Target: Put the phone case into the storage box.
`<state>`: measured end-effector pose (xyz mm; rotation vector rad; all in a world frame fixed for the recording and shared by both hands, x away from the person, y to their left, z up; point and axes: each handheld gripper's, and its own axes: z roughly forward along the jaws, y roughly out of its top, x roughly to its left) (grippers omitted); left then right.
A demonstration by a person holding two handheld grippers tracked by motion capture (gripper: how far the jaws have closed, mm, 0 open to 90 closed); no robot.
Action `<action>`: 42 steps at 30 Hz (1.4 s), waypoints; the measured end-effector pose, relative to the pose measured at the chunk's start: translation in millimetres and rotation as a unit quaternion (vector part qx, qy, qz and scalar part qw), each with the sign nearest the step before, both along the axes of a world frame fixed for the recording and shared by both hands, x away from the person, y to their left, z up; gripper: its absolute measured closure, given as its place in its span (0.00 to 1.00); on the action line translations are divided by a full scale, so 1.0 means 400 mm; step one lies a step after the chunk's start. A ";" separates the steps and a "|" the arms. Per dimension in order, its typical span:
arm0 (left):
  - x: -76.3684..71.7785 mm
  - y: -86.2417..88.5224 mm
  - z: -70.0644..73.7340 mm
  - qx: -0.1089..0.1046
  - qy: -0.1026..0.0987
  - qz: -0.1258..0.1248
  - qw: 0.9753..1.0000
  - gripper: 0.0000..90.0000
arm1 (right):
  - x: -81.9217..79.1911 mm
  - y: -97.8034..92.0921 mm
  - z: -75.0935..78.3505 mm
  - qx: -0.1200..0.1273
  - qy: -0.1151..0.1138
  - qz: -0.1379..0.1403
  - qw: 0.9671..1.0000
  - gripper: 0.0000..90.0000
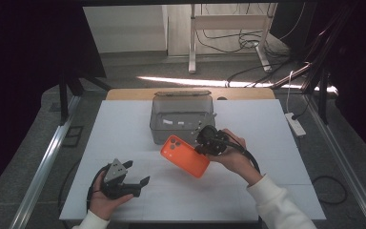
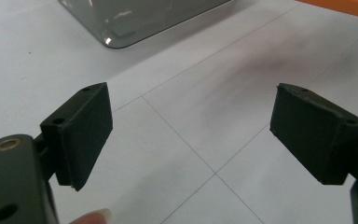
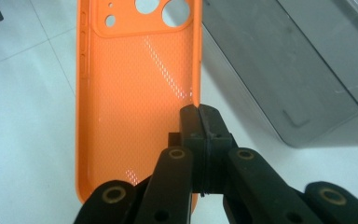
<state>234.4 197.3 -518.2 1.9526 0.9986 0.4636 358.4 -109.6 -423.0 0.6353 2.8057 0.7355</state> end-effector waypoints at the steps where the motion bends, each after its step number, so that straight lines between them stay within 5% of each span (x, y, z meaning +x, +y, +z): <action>1: 0.000 0.000 0.000 0.000 0.000 0.000 1.000 0.15 | -0.003 -0.004 0.000 0.000 0.000 -0.002 1.000 1.00; 26: 0.003 -0.003 0.002 -0.001 0.000 0.004 1.000 0.15 | -0.058 -0.094 0.014 0.035 -0.016 -0.015 0.999 1.00; 42: 0.001 0.000 0.007 -0.004 -0.003 0.004 1.000 0.15 | -0.086 -0.149 0.007 0.031 -0.019 -0.022 0.999 1.00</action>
